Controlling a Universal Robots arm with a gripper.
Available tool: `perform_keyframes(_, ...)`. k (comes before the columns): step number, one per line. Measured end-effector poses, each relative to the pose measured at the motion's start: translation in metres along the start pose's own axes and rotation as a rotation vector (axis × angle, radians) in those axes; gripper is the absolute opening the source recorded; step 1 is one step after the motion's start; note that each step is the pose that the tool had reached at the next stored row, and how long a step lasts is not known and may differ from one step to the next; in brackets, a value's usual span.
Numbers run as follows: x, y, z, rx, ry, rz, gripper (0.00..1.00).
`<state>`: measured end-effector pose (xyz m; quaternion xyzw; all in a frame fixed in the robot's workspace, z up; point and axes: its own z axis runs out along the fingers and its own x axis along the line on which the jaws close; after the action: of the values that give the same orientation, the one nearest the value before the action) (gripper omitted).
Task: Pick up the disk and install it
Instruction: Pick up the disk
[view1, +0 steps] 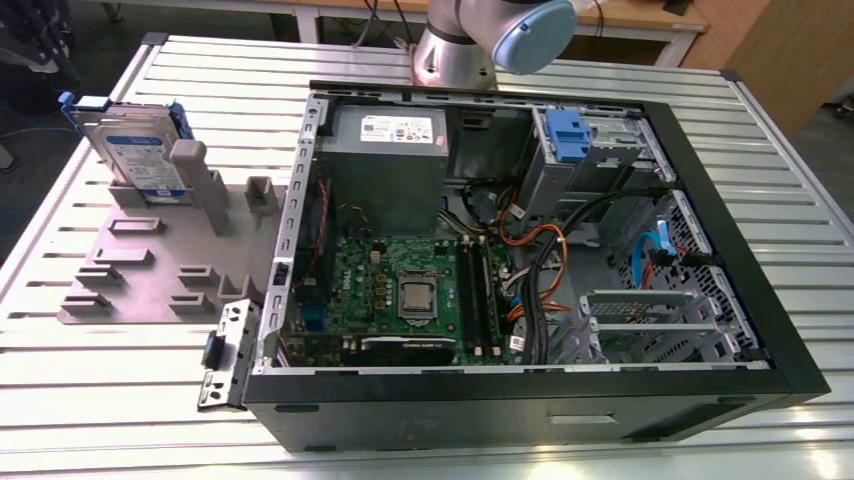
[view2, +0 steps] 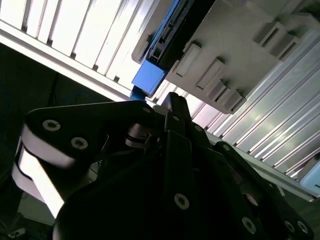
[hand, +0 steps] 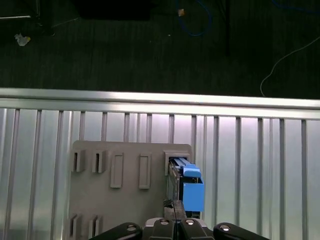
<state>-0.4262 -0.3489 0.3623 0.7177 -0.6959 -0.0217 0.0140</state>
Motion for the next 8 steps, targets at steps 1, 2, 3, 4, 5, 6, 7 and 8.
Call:
perform_keyframes(1, 0.0000, 0.0000, 0.0000, -0.0001, 0.0003, -0.007, 0.11)
perform_keyframes(2, 0.0000, 0.0000, 0.0000, -0.0002, 0.0005, -0.010, 0.11)
perform_keyframes(3, 0.0000, 0.0000, 0.0000, -0.0001, 0.0005, -0.011, 0.11)
perform_keyframes(4, 0.0000, 0.0000, 0.0000, -0.0001, 0.0006, -0.011, 0.11)
perform_keyframes(5, 0.0000, 0.0000, 0.0000, -0.0002, 0.0007, -0.014, 0.11)
perform_keyframes(6, 0.0000, 0.0000, 0.0000, -0.0002, 0.0008, -0.016, 0.11)
perform_keyframes(7, 0.0000, 0.0000, 0.0000, -0.0002, 0.0009, -0.016, 0.11)
perform_keyframes(8, 0.0000, 0.0000, 0.0000, -0.0002, 0.0009, -0.017, 0.11)
